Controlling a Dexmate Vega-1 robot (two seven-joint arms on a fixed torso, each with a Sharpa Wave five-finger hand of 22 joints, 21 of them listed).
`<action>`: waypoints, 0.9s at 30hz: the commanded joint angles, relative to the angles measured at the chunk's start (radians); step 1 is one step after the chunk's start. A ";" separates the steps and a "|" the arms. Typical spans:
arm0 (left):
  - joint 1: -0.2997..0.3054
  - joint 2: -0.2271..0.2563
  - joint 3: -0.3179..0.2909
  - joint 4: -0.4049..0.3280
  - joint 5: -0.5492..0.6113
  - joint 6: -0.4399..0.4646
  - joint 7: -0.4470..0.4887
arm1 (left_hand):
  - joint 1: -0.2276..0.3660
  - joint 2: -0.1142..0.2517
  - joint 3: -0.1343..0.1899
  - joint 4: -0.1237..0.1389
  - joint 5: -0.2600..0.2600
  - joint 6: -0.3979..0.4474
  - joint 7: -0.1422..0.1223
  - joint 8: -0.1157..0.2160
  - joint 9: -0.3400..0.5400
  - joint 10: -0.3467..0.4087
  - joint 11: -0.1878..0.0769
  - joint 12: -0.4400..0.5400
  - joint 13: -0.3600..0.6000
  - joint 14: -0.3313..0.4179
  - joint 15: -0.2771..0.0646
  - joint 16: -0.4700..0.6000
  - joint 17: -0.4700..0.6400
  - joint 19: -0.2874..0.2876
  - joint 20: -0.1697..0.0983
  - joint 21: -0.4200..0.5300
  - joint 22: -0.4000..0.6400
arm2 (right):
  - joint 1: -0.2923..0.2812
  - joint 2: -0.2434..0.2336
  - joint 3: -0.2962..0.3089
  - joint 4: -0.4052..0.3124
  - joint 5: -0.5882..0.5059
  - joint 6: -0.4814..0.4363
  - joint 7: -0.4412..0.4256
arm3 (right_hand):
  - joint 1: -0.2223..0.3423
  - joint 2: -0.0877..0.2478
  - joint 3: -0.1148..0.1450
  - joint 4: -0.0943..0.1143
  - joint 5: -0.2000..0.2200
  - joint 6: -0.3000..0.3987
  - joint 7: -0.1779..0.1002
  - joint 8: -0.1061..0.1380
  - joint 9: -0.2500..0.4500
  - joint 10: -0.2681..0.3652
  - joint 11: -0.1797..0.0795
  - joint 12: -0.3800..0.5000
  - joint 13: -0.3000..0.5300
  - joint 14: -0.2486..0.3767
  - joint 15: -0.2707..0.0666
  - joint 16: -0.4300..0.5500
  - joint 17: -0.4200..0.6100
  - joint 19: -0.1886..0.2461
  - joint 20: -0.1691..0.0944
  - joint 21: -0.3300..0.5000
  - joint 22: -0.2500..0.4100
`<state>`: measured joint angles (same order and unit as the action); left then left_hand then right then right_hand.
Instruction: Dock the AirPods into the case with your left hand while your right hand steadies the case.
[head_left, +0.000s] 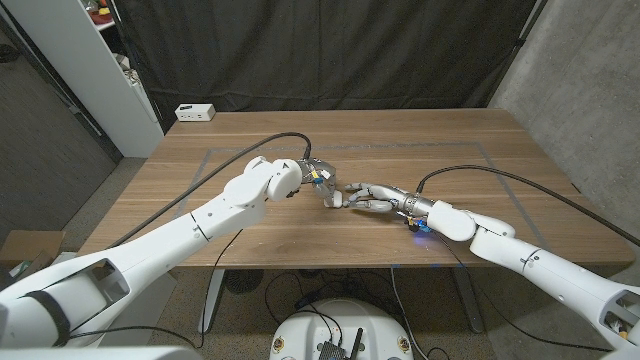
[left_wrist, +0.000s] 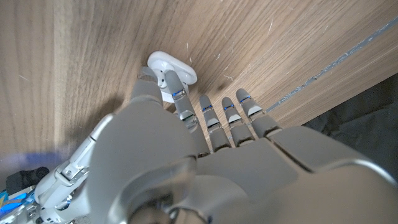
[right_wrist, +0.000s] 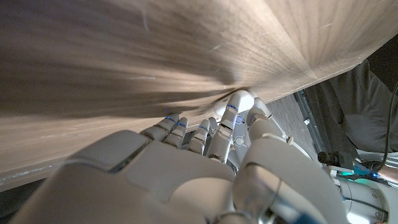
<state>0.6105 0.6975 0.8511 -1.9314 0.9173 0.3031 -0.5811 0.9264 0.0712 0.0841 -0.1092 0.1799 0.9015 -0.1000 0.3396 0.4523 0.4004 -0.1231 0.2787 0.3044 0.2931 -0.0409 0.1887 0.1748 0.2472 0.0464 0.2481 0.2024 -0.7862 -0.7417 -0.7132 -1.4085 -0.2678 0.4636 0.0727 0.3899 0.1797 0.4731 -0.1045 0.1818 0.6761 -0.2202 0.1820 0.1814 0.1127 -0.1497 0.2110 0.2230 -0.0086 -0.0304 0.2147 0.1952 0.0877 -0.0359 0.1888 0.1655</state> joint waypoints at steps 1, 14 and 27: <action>0.025 -0.001 -0.001 -0.022 0.006 0.034 0.038 | -0.006 0.002 -0.005 -0.002 0.007 -0.010 -0.002 -0.006 0.003 0.006 -0.003 0.002 0.006 0.005 -0.101 0.004 0.004 0.008 0.000 0.005 0.002 | -0.007 -0.007 0.005 -0.002 0.016 0.001 0.008 | 0.011 0.002 0.007 0.001 0.001 0.011 -0.001 0.007 0.003 0.004 -0.001 0.004 0.003 0.007 -0.168 0.005 0.003 0.014 -0.039 0.003 0.002; 0.051 0.019 -0.016 -0.073 0.046 0.083 0.039 | -0.028 -0.014 -0.019 0.004 0.010 -0.040 -0.001 -0.020 0.003 -0.004 -0.006 -0.003 0.010 0.004 -0.091 0.004 0.006 0.007 0.009 0.005 0.002 | -0.004 -0.007 0.005 0.007 0.024 0.013 0.020 | 0.015 0.004 0.011 0.000 0.002 0.018 -0.002 0.008 0.003 0.006 -0.003 0.005 0.002 0.009 -0.169 0.006 0.003 0.015 -0.040 0.003 0.002; 0.079 0.043 -0.043 -0.104 0.048 0.097 0.038 | -0.046 -0.027 -0.031 0.008 0.013 -0.065 -0.012 -0.038 -0.004 -0.012 0.000 -0.006 0.013 -0.011 -0.080 0.002 0.008 0.006 0.016 0.004 0.002 | -0.004 -0.003 0.006 0.008 0.032 0.005 0.025 | 0.018 0.005 0.015 -0.001 0.002 0.024 -0.002 0.009 0.004 0.011 -0.002 0.007 0.002 0.013 -0.167 0.007 0.002 0.017 -0.034 0.002 0.002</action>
<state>0.6610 0.7162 0.8366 -1.9988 0.9681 0.3856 -0.5564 0.8910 0.0462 0.0591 -0.0980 0.1887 0.8442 -0.1073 0.3057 0.4494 0.3926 -0.1233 0.2735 0.3138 0.2854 -0.0410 0.1886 0.1796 0.2487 0.0555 0.2481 0.2022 -0.7900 -0.7479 -0.7083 -1.4017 -0.2405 0.4747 0.0940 0.3952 0.1850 0.4794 -0.1048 0.1818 0.6873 -0.2215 0.1819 0.1842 0.1195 -0.1534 0.2110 0.2233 -0.0044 -0.0346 0.2142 0.1954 0.0948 -0.0393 0.1831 0.1654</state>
